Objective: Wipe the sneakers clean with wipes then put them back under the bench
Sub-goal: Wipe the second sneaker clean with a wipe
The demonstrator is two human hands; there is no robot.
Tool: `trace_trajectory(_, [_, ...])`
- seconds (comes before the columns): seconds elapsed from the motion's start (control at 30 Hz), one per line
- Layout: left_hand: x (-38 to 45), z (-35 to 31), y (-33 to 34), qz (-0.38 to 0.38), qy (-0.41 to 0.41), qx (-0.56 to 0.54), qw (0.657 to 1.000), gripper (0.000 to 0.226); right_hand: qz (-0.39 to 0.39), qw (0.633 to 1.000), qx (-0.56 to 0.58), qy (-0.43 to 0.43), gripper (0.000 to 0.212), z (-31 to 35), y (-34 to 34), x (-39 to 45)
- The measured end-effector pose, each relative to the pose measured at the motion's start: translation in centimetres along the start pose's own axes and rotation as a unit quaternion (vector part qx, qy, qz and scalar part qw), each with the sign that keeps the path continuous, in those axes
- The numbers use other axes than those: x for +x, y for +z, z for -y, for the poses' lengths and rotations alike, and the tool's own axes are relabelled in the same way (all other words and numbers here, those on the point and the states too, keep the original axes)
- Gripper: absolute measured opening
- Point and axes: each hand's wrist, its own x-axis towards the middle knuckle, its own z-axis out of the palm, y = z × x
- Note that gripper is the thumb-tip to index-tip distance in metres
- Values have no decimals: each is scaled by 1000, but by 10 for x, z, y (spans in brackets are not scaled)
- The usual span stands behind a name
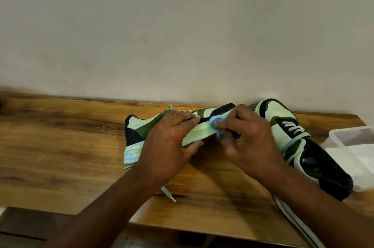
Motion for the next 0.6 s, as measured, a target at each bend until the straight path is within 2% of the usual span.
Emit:
trace_trajectory(0.07, [-2,0,1,-4,-2,-6,1000,60,-65,996,9,56,30,-8,-4,5])
trace_trajectory(0.13, [-3,-2,2,-4,-2,-6,1000,60,-90,992,-2,84,30,-7,0,7])
trace_trajectory(0.2, [-3,-2,2,-2,-1,-2,1000,59,-64,996,-14,63,31,4,8,3])
trace_trajectory(0.3, [-3,0,3,0,14,1,1000,58,38,999,-35,-10,29,21,15,-6])
trace_trajectory(0.37, [-4,1,3,4,22,3,1000,57,53,998,-31,-21,27,20,11,-5])
trace_trajectory(0.5, [-5,-1,5,-7,21,-2,1000,56,-77,994,-18,75,23,-4,-1,8])
trace_trajectory(0.6, [-4,0,6,-7,19,-3,1000,54,-78,992,-24,100,29,-3,4,8])
